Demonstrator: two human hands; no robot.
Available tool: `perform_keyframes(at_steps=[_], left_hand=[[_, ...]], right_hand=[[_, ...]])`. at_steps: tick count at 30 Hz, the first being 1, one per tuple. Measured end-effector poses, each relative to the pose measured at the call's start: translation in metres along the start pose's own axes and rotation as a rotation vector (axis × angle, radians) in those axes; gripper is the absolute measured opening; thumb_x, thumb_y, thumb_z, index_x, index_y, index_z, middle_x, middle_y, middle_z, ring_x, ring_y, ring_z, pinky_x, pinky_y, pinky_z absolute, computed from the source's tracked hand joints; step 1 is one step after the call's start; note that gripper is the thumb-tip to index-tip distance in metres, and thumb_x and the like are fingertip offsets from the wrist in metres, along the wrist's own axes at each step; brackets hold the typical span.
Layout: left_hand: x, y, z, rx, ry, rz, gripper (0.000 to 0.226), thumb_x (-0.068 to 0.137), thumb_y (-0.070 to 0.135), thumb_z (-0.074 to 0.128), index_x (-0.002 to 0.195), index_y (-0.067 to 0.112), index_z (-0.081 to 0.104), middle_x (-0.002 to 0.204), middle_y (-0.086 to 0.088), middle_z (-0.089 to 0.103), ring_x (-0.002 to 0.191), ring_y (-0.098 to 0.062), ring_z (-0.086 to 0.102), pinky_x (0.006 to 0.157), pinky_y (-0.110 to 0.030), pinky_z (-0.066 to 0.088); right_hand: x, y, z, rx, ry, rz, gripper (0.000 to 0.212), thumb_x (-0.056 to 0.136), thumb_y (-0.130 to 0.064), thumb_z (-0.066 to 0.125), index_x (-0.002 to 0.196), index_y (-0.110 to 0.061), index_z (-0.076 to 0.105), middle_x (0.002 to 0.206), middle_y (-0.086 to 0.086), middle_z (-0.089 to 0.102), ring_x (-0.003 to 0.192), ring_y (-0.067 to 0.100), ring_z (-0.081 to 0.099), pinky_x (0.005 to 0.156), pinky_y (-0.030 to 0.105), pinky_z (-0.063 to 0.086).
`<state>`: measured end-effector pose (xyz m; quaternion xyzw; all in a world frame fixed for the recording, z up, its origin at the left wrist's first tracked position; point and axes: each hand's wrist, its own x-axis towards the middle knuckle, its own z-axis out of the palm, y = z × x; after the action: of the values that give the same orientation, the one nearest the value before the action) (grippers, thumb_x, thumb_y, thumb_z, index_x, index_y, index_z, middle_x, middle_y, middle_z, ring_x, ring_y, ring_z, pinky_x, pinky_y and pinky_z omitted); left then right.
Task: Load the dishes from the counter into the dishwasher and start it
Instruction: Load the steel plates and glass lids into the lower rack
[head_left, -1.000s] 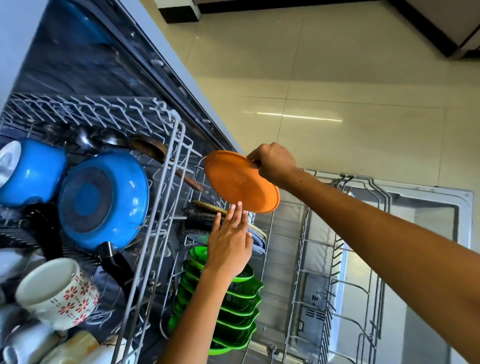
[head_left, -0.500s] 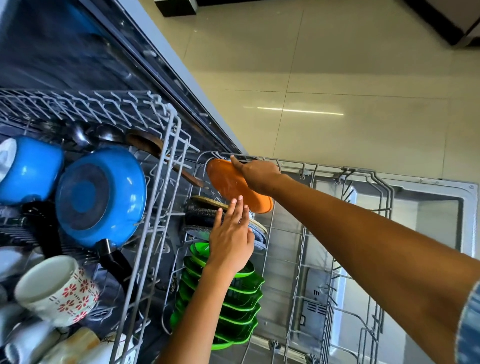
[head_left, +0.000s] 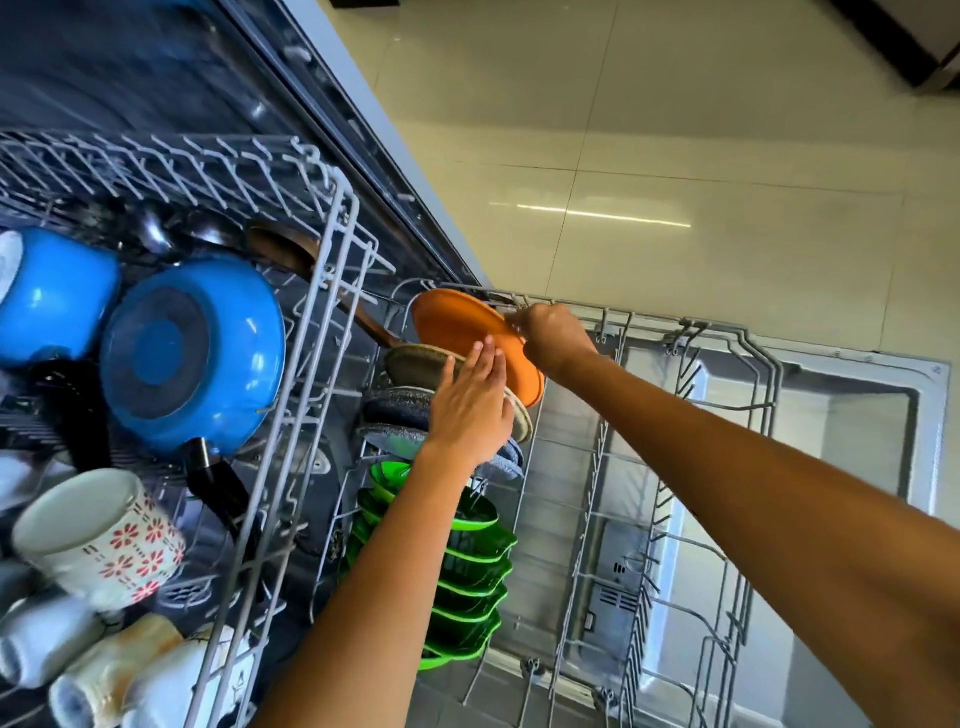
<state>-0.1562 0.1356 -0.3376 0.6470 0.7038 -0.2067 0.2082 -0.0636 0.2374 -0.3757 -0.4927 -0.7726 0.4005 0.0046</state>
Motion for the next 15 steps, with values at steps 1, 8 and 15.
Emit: perform_keyframes(at_steps=[1, 8, 15], left_hand=[[-0.001, 0.001, -0.002, -0.002, 0.004, -0.013, 0.06, 0.102, 0.029, 0.028, 0.151, 0.008, 0.001, 0.158, -0.009, -0.008, 0.146, -0.019, -0.007, 0.116, -0.041, -0.005], [-0.072, 0.025, -0.007, -0.248, 0.33, -0.046, 0.048, 0.101, 0.028, 0.03, 0.143, 0.007, 0.037, 0.154, -0.011, 0.023, 0.144, -0.022, 0.017, 0.118, -0.038, 0.006], [-0.22, 0.081, -0.005, -0.436, 0.53, -0.169, 0.048, 0.097, 0.032, 0.03, 0.13, 0.008, 0.056, 0.145, -0.008, 0.043, 0.138, -0.021, 0.034, 0.113, -0.042, 0.025]], right_hand=[[-0.004, 0.004, -0.001, 0.035, 0.043, 0.03, 0.044, 0.086, 0.003, 0.046, 0.125, -0.015, 0.059, 0.113, 0.016, 0.065, 0.1, 0.032, 0.062, 0.084, 0.037, 0.052], [-0.104, 0.016, -0.023, 0.108, 0.336, -0.062, 0.029, 0.085, 0.004, 0.051, 0.103, -0.009, 0.069, 0.098, 0.013, 0.071, 0.083, 0.033, 0.067, 0.069, 0.04, 0.055], [-0.23, -0.004, -0.045, 0.092, 0.304, -0.285, 0.043, 0.076, 0.015, 0.049, 0.106, -0.01, 0.069, 0.105, 0.008, 0.07, 0.081, 0.029, 0.069, 0.065, 0.043, 0.057]])
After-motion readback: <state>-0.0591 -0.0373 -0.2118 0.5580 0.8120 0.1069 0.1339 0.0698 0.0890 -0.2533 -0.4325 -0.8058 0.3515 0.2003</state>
